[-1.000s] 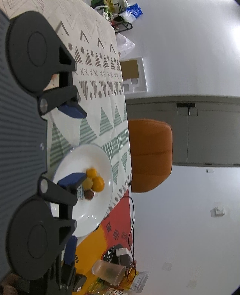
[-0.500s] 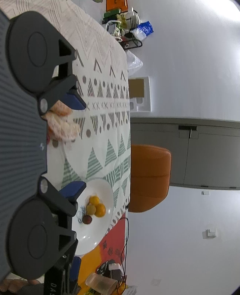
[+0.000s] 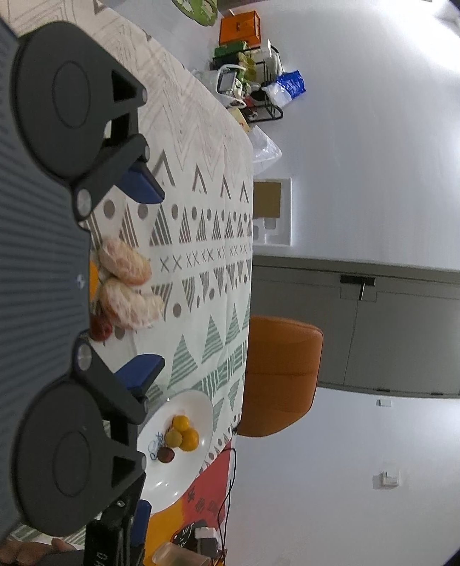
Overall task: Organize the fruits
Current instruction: 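Withdraw both open tools from the plate back to the fruit cluster, then grasp a large orange with the left tool while the right grasps a red fruit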
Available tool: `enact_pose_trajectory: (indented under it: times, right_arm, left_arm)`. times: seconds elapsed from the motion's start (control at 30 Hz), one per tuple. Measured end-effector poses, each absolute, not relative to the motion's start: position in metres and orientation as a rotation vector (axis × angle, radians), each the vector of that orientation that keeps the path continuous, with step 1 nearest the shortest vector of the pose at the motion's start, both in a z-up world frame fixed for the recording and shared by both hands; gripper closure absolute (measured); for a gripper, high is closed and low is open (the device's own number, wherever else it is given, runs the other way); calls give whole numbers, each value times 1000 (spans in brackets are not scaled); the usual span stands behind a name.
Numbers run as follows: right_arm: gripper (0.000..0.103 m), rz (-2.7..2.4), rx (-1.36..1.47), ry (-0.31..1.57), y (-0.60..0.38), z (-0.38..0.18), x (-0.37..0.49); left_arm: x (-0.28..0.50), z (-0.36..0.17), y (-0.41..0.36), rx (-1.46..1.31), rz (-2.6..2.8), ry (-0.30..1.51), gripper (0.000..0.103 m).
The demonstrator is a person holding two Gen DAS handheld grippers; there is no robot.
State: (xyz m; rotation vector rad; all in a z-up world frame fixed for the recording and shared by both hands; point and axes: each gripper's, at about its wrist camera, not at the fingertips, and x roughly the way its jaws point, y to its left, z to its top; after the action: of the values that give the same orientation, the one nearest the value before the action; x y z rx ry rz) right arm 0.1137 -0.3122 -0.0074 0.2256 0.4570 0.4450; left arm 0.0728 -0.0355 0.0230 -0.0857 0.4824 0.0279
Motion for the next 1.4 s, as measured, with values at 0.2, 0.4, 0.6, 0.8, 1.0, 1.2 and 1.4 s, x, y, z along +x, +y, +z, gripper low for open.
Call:
enact_pose_trajectory:
  times: [0.2, 0.4, 0.6, 0.8, 1.0, 1.2, 1.4]
  right_arm:
    - [0, 492, 213, 470, -298, -6, 111]
    - [0, 527, 188, 471, -284, -5, 107]
    - [1, 549, 168, 472, -273, -5, 103]
    - [4, 561, 149, 477, -264, -6, 102]
    - [13, 573, 131, 492, -256, -10, 103]
    - [21, 585, 120, 511, -252, -15, 105]
    - [27, 592, 117, 526, -251, -20, 108]
  left_arm:
    - [64, 20, -23, -106, 42, 489, 12]
    - [58, 15, -14, -123, 40, 493, 12]
    - [54, 11, -8, -145, 38, 488, 12]
    - [54, 5, -4, -166, 32, 500, 14]
    - [57, -2, -5, -179, 13, 513, 15]
    - [64, -11, -9, -193, -6, 537, 22]
    - [71, -19, -12, -206, -23, 565, 30]
